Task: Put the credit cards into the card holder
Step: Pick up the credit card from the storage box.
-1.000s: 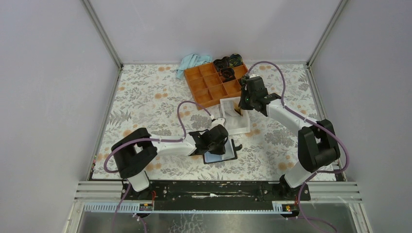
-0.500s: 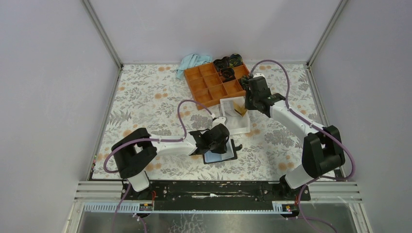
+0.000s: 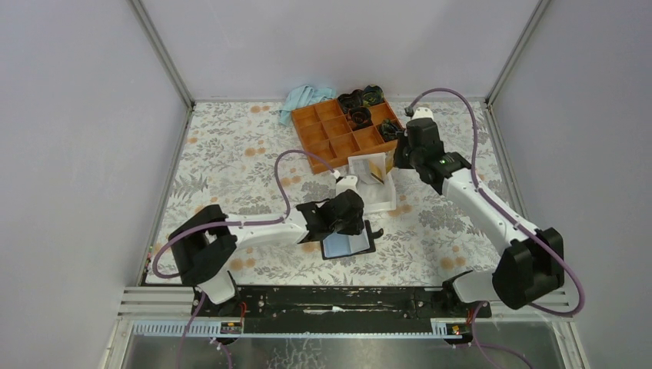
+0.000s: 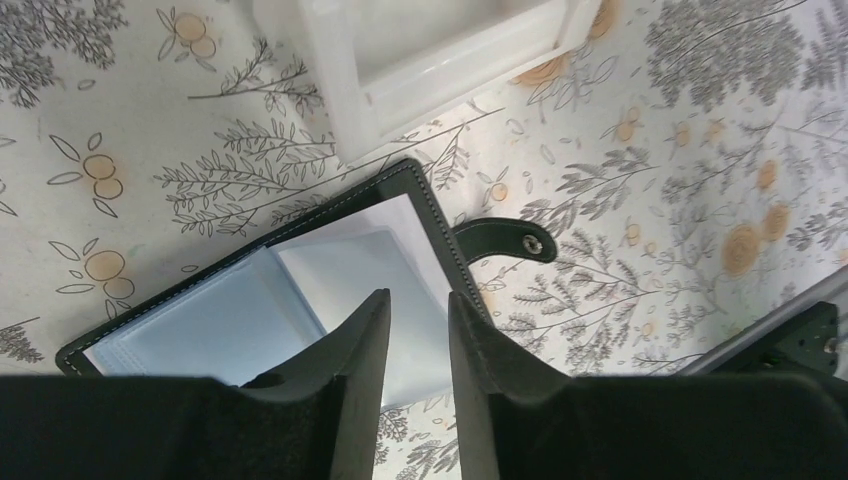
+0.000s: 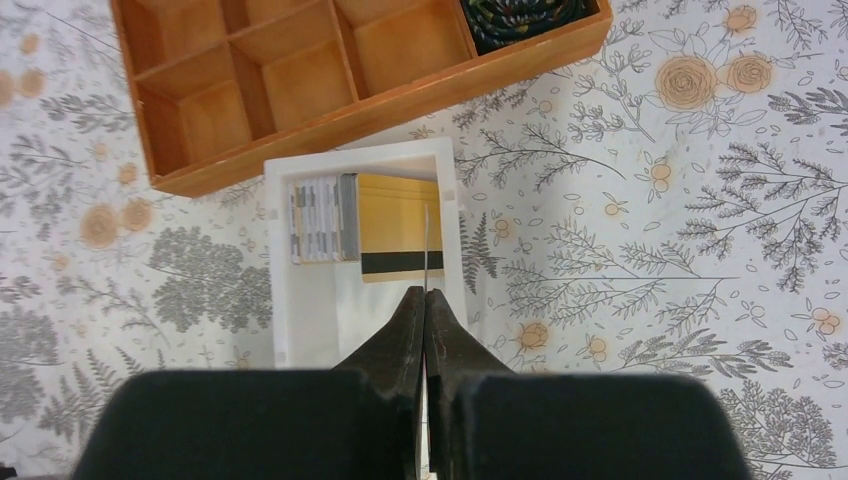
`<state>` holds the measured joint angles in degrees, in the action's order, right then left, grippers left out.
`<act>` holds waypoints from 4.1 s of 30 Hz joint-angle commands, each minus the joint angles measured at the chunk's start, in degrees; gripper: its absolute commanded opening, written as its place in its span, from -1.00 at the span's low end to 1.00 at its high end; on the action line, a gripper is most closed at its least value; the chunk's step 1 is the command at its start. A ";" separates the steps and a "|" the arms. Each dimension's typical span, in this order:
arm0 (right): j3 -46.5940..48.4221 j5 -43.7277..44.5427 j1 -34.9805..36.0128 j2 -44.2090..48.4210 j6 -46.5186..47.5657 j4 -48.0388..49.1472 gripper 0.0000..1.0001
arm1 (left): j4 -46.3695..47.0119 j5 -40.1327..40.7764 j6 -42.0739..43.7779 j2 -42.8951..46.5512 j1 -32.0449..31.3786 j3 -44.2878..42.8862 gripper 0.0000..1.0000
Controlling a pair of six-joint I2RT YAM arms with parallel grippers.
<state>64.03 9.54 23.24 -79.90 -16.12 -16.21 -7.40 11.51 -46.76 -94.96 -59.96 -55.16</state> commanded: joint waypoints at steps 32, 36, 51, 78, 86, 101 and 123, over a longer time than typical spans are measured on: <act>-40.18 -12.74 10.27 31.41 -41.18 48.00 -1.00 | 36.06 10.81 -15.68 29.92 -0.28 29.84 0.48; -44.01 -10.81 11.90 30.92 -46.34 53.49 -1.00 | 45.57 10.74 -15.89 30.24 -0.33 34.07 0.49; -54.82 -2.58 16.58 29.51 -57.34 69.94 -1.00 | 65.10 15.98 -16.03 28.79 -0.30 40.82 0.49; -57.70 3.74 24.59 21.27 -62.28 84.87 -1.00 | 76.97 17.48 -15.07 20.40 -0.24 39.03 0.04; -58.10 5.43 26.60 18.61 -62.55 87.33 -1.00 | 79.71 18.17 -15.55 19.74 -0.22 40.24 -0.54; -57.91 3.88 26.97 33.79 -51.56 63.83 -0.02 | 75.81 17.72 -12.34 25.87 0.95 43.79 -1.00; -32.99 -13.80 22.90 40.35 -10.59 14.22 0.04 | 38.94 -36.07 1.15 31.79 12.71 32.34 -1.00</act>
<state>26.87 2.83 49.15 -39.68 -32.69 2.39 31.03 -11.00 -47.92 -61.69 -49.65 -21.41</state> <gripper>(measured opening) 0.523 0.012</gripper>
